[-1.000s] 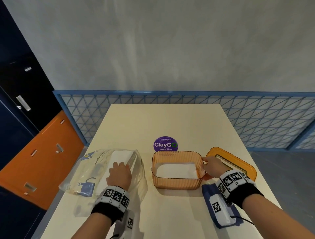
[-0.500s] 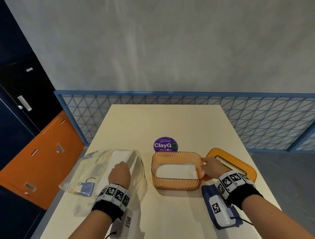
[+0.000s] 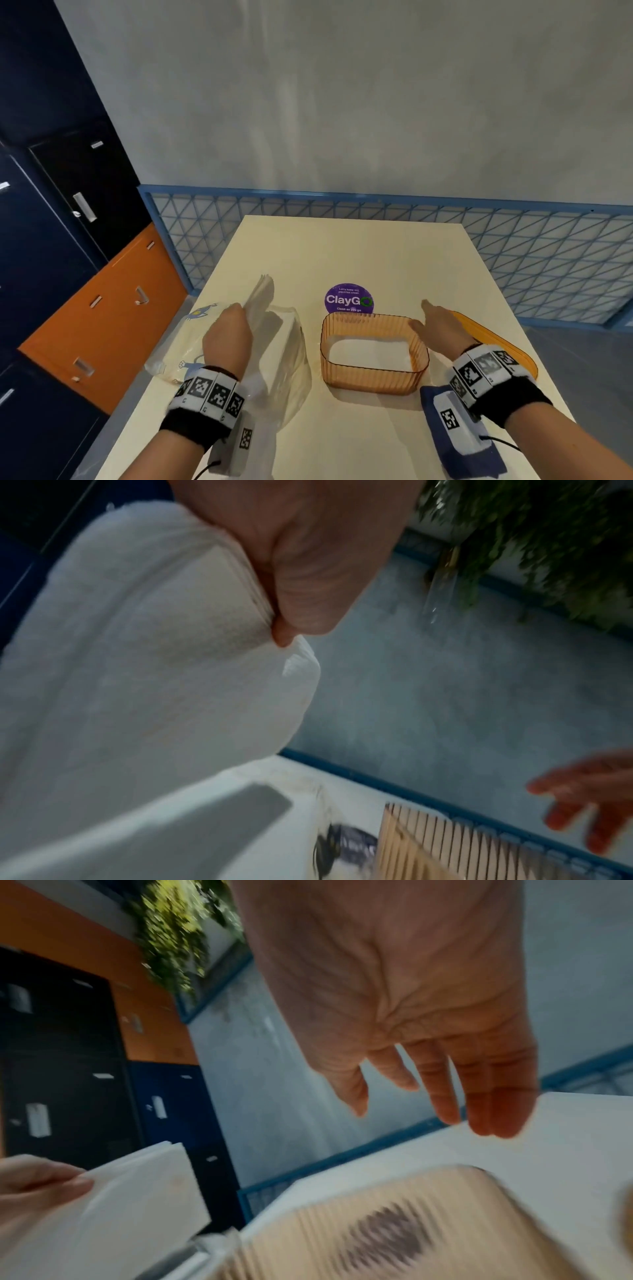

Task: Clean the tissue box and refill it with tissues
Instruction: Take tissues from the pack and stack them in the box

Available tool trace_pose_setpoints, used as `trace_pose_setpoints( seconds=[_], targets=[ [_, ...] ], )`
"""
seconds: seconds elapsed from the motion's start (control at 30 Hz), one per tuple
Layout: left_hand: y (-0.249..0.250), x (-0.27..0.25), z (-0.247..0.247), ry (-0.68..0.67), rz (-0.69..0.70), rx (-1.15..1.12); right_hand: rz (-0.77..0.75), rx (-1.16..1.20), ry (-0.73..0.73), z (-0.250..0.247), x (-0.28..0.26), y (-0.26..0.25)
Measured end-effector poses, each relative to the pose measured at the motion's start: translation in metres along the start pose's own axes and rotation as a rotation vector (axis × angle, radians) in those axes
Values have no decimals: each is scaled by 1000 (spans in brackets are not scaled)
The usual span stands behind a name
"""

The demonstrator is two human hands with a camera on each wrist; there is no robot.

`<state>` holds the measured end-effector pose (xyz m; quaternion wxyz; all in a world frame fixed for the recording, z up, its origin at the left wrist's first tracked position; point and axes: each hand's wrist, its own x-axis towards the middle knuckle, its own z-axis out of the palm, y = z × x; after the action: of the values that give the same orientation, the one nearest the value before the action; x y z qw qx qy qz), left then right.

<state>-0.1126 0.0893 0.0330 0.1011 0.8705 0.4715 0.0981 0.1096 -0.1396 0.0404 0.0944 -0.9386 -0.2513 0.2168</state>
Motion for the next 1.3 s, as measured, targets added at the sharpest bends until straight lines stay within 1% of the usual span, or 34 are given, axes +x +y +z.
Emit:
trace_pose_setpoints(
  seconds=[0.03,0.07,0.1,0.13,0.2,0.23,0.27,0.3,0.33,0.4,0.47,0.53,0.57,0.6,0.7,0.77,0.8,0.83,0.87,0.9,0.93,0.97,1.0,1.03,1.1,1.2,1.3],
  targets=[
    [-3,-1,-9,44,18,-22,-58,47,54,-7,-2,-13],
    [-5,-4,-16,82,40,-43,-123,134,69,-13,-5,-30],
    [-7,-6,-23,108,67,-62,-179,282,24,-17,-9,-48],
    [-7,-10,-29,126,94,-75,-201,474,-86,-19,-13,-67],
    [-6,-18,-38,189,172,-72,-171,844,-391,-20,-22,-102],
    [-5,-23,-40,233,241,-59,-151,951,-524,-19,-24,-117],
    [-4,-28,-39,282,319,-46,-136,1022,-627,-18,-24,-129],
    [-4,-33,-36,336,405,-38,-127,1077,-692,-16,-25,-139],
    [-3,-39,-32,370,471,-25,-121,1117,-716,-14,-24,-147],
    [-6,-46,-18,404,569,-13,-123,1148,-689,-12,-23,-159],
    [-12,-51,-4,343,614,-90,-148,1109,-651,-10,-21,-164],
    [-21,-55,3,268,628,-160,-212,987,-607,-9,-18,-166],
    [-25,-57,5,219,601,-226,-253,913,-574,-9,-16,-166],
    [-29,-58,7,188,524,-330,-291,847,-536,-10,-14,-167],
    [-39,-55,15,115,229,-719,-401,706,-396,-14,-14,-172],
    [-44,-43,19,102,-14,-899,-489,606,-324,-15,-14,-174],
    [-46,-36,19,37,-164,-1024,-529,577,-307,-14,-14,-175],
    [-47,-29,18,-56,-293,-1207,-564,574,-306,-14,-14,-176],
    [-49,-24,19,-160,-377,-1391,-593,596,-313,-13,-13,-176],
    [-51,-19,20,-249,-413,-1553,-614,632,-321,-11,-12,-177],
    [-52,-15,19,-318,-416,-1665,-630,676,-321,-10,-12,-177],
    [-52,-12,17,-365,-390,-1748,-636,721,-314,-8,-12,-177],
    [-52,-10,12,-382,-353,-1802,-636,767,-301,-4,-11,-177],
    [-52,-8,10,-374,-318,-1808,-626,809,-285,1,-10,-175],
    [-53,-4,5,-268,-284,-1685,-595,865,-261,12,-6,-172],
    [-54,-4,2,-85,-251,-1413,-552,908,-216,31,-1,-168],
    [-51,-9,5,29,-215,-1234,-487,929,-169,48,1,-167]
  ],
)
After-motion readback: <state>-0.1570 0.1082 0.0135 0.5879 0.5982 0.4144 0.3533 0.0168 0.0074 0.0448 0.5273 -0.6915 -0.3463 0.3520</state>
